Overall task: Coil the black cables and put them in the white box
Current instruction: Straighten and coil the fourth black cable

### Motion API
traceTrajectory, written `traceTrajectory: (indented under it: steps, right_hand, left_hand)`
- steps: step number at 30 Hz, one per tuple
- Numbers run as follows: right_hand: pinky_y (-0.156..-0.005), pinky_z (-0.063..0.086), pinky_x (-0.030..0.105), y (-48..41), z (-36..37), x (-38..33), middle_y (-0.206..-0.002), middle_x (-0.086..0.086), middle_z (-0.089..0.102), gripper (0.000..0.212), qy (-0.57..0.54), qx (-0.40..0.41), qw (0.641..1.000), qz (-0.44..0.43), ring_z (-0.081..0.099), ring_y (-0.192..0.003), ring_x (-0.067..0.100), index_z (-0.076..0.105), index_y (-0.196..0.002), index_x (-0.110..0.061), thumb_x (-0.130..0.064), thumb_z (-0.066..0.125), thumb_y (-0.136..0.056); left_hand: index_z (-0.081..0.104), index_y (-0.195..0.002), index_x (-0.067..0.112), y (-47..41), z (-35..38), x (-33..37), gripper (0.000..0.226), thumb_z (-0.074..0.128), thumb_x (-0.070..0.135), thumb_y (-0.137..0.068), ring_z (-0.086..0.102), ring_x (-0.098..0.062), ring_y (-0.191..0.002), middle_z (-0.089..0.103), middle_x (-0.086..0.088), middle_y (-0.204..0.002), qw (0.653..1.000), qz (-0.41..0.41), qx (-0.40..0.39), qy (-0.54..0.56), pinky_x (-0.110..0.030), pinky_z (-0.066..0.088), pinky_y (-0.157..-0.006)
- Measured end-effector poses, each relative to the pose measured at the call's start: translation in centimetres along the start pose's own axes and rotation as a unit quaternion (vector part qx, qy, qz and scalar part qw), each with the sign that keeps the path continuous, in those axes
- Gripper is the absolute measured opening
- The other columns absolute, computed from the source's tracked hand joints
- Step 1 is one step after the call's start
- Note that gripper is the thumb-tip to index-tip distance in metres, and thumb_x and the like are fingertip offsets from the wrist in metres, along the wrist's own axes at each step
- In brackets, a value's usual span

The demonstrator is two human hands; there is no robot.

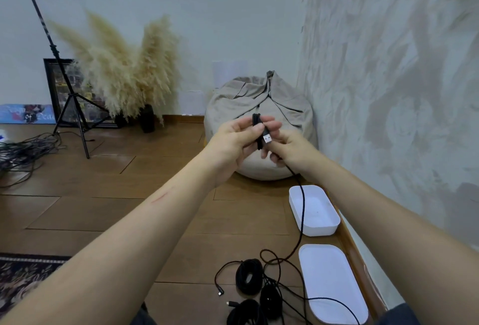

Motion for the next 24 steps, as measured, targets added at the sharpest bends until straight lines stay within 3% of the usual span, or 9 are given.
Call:
traceTrajectory:
  steps: [3, 7, 10, 12, 14, 17, 21, 24]
  right_hand:
    - [-0.05, 0.037, 0.021, 0.1, 3.3, -0.3, -0.077, 0.013, 0.06, 0.018, 0.033, -0.054, 0.998, 0.009, 0.045, -0.055, 0.014, 0.06, -0.095, -0.006, -0.01, 0.046, -0.105]
    - [-0.051, 0.035, 0.02, 0.1, 5.6, -0.9, -0.063, 0.0, 0.056, 0.019, 0.069, -0.097, 0.993, 0.004, 0.044, -0.05, 0.007, 0.063, -0.1, -0.005, -0.008, 0.045, -0.104]
    - [-0.053, 0.034, 0.015, 0.1, 5.7, -1.8, -0.06, -0.006, 0.053, 0.019, 0.162, -0.108, 0.981, -0.027, 0.044, -0.047, 0.0, 0.065, -0.101, 0.002, -0.007, 0.048, -0.102]
    - [-0.057, 0.037, 0.022, 0.1, 5.3, -2.4, -0.062, -0.004, 0.053, 0.022, 0.215, -0.117, 0.969, -0.042, 0.044, -0.052, 0.002, 0.068, -0.099, 0.0, -0.015, 0.052, -0.1]
    - [-0.064, 0.04, 0.031, 0.0, 4.4, -2.8, -0.065, -0.003, 0.055, 0.027, 0.246, -0.118, 0.961, -0.048, 0.047, -0.059, 0.007, 0.07, -0.096, -0.002, -0.023, 0.054, -0.097]
    - [-0.062, 0.038, 0.021, 0.0, 2.4, -3.3, -0.067, -0.005, 0.057, 0.02, 0.251, -0.101, 0.961, -0.048, 0.048, -0.057, 0.001, 0.072, -0.095, -0.006, -0.014, 0.054, -0.099]
    - [-0.062, 0.037, 0.024, 0.0, -0.2, -3.9, -0.065, -0.008, 0.062, 0.024, 0.272, -0.029, 0.958, -0.088, 0.051, -0.059, 0.004, 0.071, -0.079, -0.026, -0.019, 0.058, -0.098]
    - [-0.067, 0.046, 0.031, -0.1, -0.9, -4.0, -0.067, -0.009, 0.069, 0.016, 0.266, 0.011, 0.958, -0.103, 0.06, -0.066, 0.008, 0.073, -0.081, -0.024, -0.024, 0.064, -0.095]
  left_hand:
    - [0.06, -0.129, -0.001, -0.2, -2.3, 0.3, 0.027, 0.051, 0.002, -0.103, 0.068, -0.018, -0.115, 0.074, -0.008, -0.117, 0.994, 0.036, 0.102, -0.012, -0.027, 0.057, -0.091]
    - [0.067, -0.111, 0.013, 0.0, -5.0, 0.3, 0.016, 0.055, 0.005, -0.103, 0.069, -0.016, -0.113, 0.076, -0.005, -0.113, 0.977, 0.065, 0.198, -0.049, -0.031, 0.053, -0.099]
    - [0.065, -0.112, 0.015, 0.3, -5.6, 0.2, 0.018, 0.054, 0.004, -0.103, 0.07, -0.005, -0.102, 0.075, -0.002, -0.11, 0.964, 0.076, 0.225, -0.119, -0.02, 0.055, -0.086]
    - [0.065, -0.114, 0.016, 0.5, -6.3, -0.1, 0.018, 0.054, 0.006, -0.103, 0.07, -0.004, -0.103, 0.075, 0.001, -0.108, 0.95, 0.078, 0.239, -0.183, -0.018, 0.055, -0.078]
    - [0.066, -0.113, 0.017, 0.3, -6.6, -0.8, 0.018, 0.055, 0.007, -0.102, 0.071, -0.007, -0.104, 0.076, 0.003, -0.105, 0.942, 0.068, 0.222, -0.241, -0.023, 0.057, -0.084]
    - [0.067, -0.117, 0.009, -0.1, -5.0, -1.6, 0.019, 0.054, 0.008, -0.103, 0.071, -0.005, -0.097, 0.075, 0.0, -0.104, 0.942, 0.045, 0.153, -0.296, -0.026, 0.057, -0.09]
    - [0.066, -0.117, 0.0, 0.0, -2.3, -1.1, 0.024, 0.045, 0.005, -0.107, 0.065, 0.008, -0.082, 0.07, 0.006, -0.089, 0.955, 0.042, 0.067, -0.287, -0.011, 0.048, -0.078]
    - [0.066, -0.12, 0.004, -0.1, -2.2, -1.7, 0.027, 0.041, 0.008, -0.109, 0.066, 0.002, -0.092, 0.072, 0.001, -0.1, 0.964, 0.01, 0.034, -0.265, -0.016, 0.049, -0.083]
Point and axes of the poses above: each hand's wrist, its own y-axis away from the middle knuckle, its own z-axis out of the palm, x = y × z, the point moved 10 cm from there along -y, towards the middle knuckle
